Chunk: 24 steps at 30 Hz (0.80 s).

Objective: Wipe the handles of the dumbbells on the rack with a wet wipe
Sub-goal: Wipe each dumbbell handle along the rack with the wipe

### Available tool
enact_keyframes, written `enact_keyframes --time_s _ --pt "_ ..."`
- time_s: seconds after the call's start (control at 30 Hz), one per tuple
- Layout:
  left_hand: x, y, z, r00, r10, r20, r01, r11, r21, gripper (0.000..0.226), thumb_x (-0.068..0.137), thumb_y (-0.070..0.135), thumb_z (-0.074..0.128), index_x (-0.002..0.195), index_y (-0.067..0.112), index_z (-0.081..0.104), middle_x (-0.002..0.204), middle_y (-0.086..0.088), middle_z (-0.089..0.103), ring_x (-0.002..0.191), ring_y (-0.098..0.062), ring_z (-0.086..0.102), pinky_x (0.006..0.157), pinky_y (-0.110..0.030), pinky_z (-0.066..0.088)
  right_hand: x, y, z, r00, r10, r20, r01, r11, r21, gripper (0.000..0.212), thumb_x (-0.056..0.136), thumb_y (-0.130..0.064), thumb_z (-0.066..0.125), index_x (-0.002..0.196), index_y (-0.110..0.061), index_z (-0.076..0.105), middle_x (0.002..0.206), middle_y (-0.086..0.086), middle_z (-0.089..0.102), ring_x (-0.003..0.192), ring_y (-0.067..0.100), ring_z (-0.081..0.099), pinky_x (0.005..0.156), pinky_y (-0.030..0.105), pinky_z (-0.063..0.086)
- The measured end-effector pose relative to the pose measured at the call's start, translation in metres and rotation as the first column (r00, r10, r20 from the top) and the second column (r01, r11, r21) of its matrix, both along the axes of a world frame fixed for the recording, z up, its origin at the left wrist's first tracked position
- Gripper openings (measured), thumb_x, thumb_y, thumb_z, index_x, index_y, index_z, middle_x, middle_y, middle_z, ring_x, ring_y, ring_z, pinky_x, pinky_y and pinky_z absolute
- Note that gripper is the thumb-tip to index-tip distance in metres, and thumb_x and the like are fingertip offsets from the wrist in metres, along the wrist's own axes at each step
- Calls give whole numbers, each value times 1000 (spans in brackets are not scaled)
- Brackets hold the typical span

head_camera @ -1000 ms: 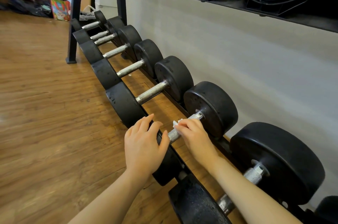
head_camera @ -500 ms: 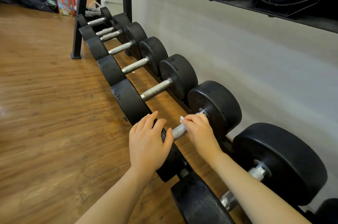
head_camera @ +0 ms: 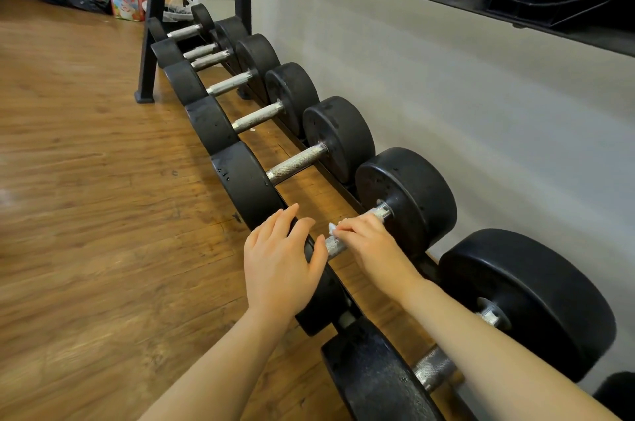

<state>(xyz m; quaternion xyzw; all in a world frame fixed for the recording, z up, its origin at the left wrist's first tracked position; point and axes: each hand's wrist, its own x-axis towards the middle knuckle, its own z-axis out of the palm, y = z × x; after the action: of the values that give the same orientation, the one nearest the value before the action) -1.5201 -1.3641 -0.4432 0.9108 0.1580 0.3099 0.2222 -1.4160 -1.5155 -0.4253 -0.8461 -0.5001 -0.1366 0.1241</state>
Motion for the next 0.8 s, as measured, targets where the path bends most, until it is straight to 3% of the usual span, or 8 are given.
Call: enact_keyframes --time_s 0.1,0.23,0.4,0.57,0.8 --pt "-1 0 -1 1000 6 3 -6 1000 3 51 92 53 34 117 25 69 135 0 60 127 -22 54 103 -43 41 7 -1 9 1000 -17 3 17 1000 -13 30 89 -16 58 117 -6 65 113 6 63 111 21 51 91 32 49" --pt "-4 -2 -3 1000 15 11 -15 1000 -1 54 94 54 34 126 23 65 139 -2 58 130 -23 51 107 -42 36 10 -3 11 993 -100 -54 102 994 32 31 91 -11 61 122 -8 64 118 5 62 115 20 48 98 32 44" --pt "-10 -4 -3 1000 24 -7 -25 998 -51 64 94 55 33 140 15 52 144 -3 52 136 -25 45 111 -39 27 1 11 8 999 43 -34 -47 990 -132 30 88 -9 66 118 -10 66 114 2 61 111 17 48 93 31 47" --pt "-22 0 -13 999 -35 1 35 999 -16 62 95 51 37 145 15 47 150 -5 45 142 -27 35 115 -41 22 6 11 17 996 39 -75 -46 995 -88 19 92 -12 62 109 -9 70 108 3 62 104 17 48 89 31 47" --pt "-23 2 -16 998 -60 37 62 996 -61 60 94 48 42 145 19 46 151 -2 44 143 -22 32 118 -39 17 -1 16 7 996 69 -47 -75 989 -126 24 86 -6 67 110 -9 68 110 2 61 107 17 49 87 31 49"
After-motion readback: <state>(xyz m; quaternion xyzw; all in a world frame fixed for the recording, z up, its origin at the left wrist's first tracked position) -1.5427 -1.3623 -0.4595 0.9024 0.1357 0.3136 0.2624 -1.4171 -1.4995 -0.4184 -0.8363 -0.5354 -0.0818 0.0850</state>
